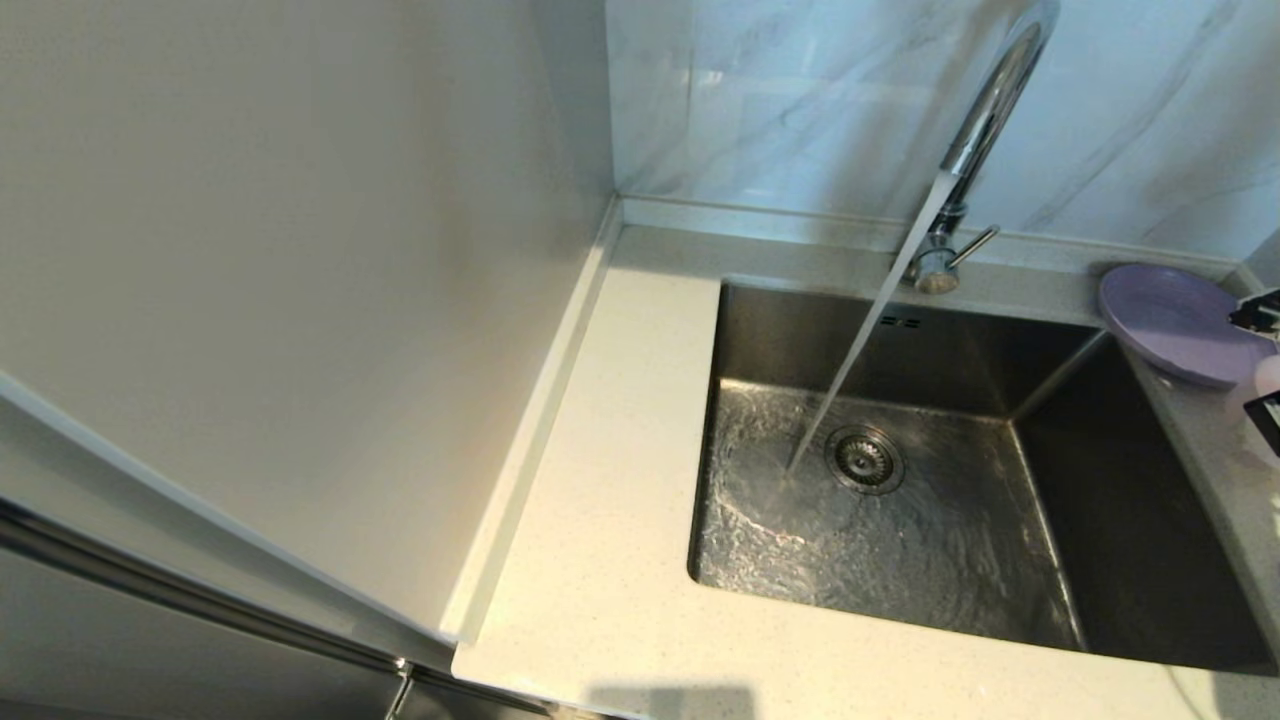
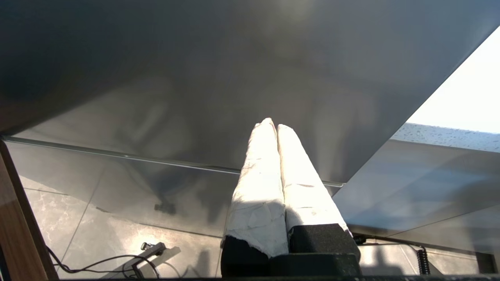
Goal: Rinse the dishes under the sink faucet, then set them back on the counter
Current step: Place the bowl on the table
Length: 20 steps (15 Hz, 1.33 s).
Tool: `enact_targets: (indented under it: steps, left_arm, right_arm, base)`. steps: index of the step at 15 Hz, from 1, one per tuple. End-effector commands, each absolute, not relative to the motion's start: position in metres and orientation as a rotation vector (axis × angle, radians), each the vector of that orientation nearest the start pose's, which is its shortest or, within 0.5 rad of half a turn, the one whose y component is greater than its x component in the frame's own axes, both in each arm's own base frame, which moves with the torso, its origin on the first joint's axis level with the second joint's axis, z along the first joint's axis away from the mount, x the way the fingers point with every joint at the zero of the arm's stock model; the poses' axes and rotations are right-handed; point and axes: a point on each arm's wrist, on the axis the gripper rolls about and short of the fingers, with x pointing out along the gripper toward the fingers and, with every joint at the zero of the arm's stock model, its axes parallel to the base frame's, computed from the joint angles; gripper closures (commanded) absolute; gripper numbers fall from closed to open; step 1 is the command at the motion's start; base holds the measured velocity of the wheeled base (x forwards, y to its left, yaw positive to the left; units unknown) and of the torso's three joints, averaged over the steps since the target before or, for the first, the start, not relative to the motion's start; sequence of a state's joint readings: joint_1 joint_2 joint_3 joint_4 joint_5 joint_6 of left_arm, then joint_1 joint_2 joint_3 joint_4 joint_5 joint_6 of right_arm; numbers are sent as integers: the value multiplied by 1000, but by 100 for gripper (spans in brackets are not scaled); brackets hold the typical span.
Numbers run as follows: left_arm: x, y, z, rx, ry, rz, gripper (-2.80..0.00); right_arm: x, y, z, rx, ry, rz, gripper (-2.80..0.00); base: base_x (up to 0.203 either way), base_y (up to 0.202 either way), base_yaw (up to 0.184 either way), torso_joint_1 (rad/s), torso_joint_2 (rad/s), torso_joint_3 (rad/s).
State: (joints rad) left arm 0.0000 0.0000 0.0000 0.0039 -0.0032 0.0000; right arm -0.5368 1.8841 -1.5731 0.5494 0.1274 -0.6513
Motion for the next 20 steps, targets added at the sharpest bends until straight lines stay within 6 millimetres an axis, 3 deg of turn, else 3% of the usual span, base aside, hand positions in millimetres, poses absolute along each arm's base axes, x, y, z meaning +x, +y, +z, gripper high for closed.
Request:
enact_targets:
  steps: [1, 3, 4, 8, 11, 14, 17, 20]
  left_arm:
    - [-23, 0, 75, 0, 5, -3, 0]
    - [-23, 0, 75, 0, 5, -3, 0]
    - [-23, 0, 75, 0, 5, -3, 0]
    - [-23, 0, 75, 0, 5, -4, 0]
    - [-23, 0, 75, 0, 5, -4, 0]
    - [-23, 0, 75, 0, 5, -3, 0]
    - [-23, 0, 75, 0, 5, -3, 0]
    - [-23, 0, 75, 0, 5, -4, 0]
  right_arm:
    - [311, -183, 217, -318, 916, -95, 0]
    - [316, -186, 216, -325, 921, -109, 0]
    - [316, -189, 215, -336, 937, -137, -280]
    - [313, -194, 218, -336, 935, -166, -280]
    - [300, -194, 240, -341, 883, -195, -280]
    - [267, -179, 275, -329, 819, -183, -280]
    - [221, -147, 307, -335, 774, -179, -280]
    - [179, -119, 310, -267, 779, -229, -280]
  base:
    - [0, 0, 0, 0, 0, 0]
    - [0, 0, 0, 0, 0, 0]
    - [0, 0, 0, 0, 0, 0]
    - [0, 0, 0, 0, 0, 0]
    - [0, 0, 0, 0, 0, 0]
    - [0, 0, 0, 0, 0, 0]
    - [0, 0, 0, 0, 0, 0]
    - [0, 0, 0, 0, 0, 0]
